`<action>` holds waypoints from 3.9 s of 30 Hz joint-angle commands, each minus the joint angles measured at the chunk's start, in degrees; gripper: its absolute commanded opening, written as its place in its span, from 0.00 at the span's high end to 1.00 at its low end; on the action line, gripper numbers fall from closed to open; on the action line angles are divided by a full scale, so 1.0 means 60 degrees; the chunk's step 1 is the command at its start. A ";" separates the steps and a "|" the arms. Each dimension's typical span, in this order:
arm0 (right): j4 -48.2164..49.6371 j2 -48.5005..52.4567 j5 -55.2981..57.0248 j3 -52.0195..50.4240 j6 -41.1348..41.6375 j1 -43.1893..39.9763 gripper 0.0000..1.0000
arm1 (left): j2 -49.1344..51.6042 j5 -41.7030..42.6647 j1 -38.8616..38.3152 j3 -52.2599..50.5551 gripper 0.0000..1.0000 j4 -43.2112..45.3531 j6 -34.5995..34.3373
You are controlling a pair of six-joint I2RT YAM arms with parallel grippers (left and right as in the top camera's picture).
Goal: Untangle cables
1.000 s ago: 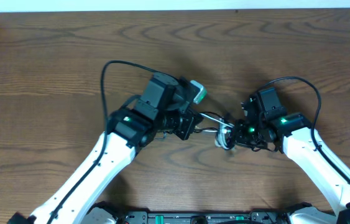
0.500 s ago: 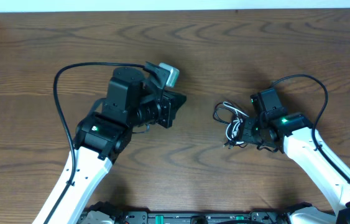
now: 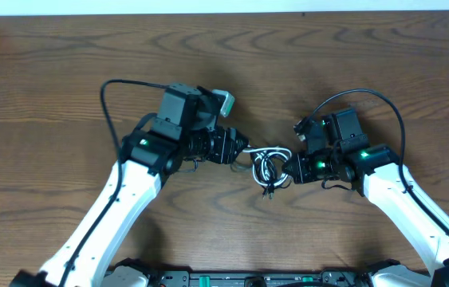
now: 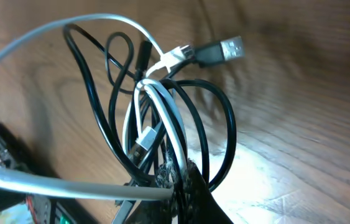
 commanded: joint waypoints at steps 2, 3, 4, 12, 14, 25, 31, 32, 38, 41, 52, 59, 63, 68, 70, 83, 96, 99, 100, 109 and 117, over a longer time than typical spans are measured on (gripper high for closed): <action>0.0007 -0.0011 -0.0426 -0.0015 -0.0117 0.0004 0.99 | 0.0688 -0.0863 -0.0022 0.0026 0.35 -0.0372 0.0415; 0.0004 -0.0011 -0.0426 -0.0015 -0.0117 0.0004 0.99 | 0.0892 -0.0871 -0.0022 0.0022 0.32 -0.0368 0.0448; 0.0000 -0.0011 -0.0448 -0.0015 -0.0117 0.0004 0.99 | 0.1078 -0.0871 -0.0022 0.0022 0.31 -0.0364 0.0444; -0.0036 -0.0011 -0.0452 -0.0015 -0.0113 0.0004 0.99 | 0.2575 -0.0368 -0.0022 0.0022 0.21 -0.0346 0.1461; -0.0036 -0.0011 -0.0455 -0.0015 -0.0109 0.0004 0.99 | 0.2885 -0.0087 -0.0022 0.0022 0.20 -0.0255 0.1814; -0.0164 -0.0011 -0.0590 -0.0015 0.0062 0.0004 0.99 | 0.3920 0.1005 -0.0080 0.0022 0.14 0.0994 0.1898; -0.0182 -0.0007 -0.0594 -0.0015 0.0058 0.0004 0.99 | 0.4280 0.1038 -0.0663 0.0004 0.15 0.1126 0.1872; -0.0178 -0.0011 -0.0594 -0.0015 0.0062 0.0004 0.99 | 0.4335 0.1035 -0.0776 0.0004 0.15 0.1140 0.1872; -0.0193 -0.0011 -0.0590 -0.0015 0.0058 0.0004 0.99 | 0.4495 0.0025 -0.1322 0.0004 0.53 0.1253 0.1872; -0.0262 -0.0011 -0.0499 -0.0015 0.0062 0.0004 0.99 | 0.4492 -0.0685 -0.1341 0.0004 0.86 0.1224 0.1865; -0.1705 -0.0011 0.2951 -0.0015 0.1599 -0.0033 0.99 | 0.4062 -0.0729 -0.0718 0.0007 0.93 0.0918 0.1388; -0.2758 -0.0011 0.5727 -0.0015 0.2820 -0.0375 0.99 | 0.3122 -0.0732 -0.0069 0.0007 0.93 0.0222 0.1315; -0.2878 -0.0011 0.5952 -0.0015 0.2816 -0.0667 0.99 | 0.2463 -0.0725 0.0361 0.0007 0.93 0.0113 0.0794; -0.2863 -0.0011 0.5847 -0.0015 0.2805 -0.0827 0.99 | 0.1668 -0.0036 0.0688 0.0007 0.93 0.0346 0.0193; -0.2863 -0.0011 0.5759 -0.0015 0.2798 -0.0827 0.99 | 0.1424 0.0557 0.0703 0.0007 0.93 0.0586 0.0025; -0.2688 -0.0011 0.5009 -0.0015 0.2226 -0.0809 0.99 | 0.1275 0.1428 0.0670 0.0004 0.41 0.0681 0.0033; -0.1038 -0.0011 -0.1650 -0.0015 -0.1661 -0.0809 0.99 | 0.1275 0.1351 0.0022 -0.0124 0.42 -0.0153 0.0259; -0.1220 -0.0007 -0.0863 -0.0015 -0.1519 -0.0809 0.99 | 0.1275 0.1351 -0.0168 -0.0124 0.42 -0.0142 0.0437; -0.1351 -0.0007 -0.0481 -0.0015 -0.1439 -0.0809 0.99 | 0.1275 0.1348 -0.0222 -0.0124 0.42 -0.0142 0.0477; -0.2481 -0.0007 0.2641 -0.0015 -0.0812 -0.0809 0.55 | 0.1279 0.0743 -0.0794 -0.0124 0.35 -0.0066 0.0506; -0.3523 -0.0007 0.6167 -0.0015 0.2550 -0.0812 0.52 | 0.1286 -0.0903 -0.1585 -0.0124 0.28 0.0062 0.0506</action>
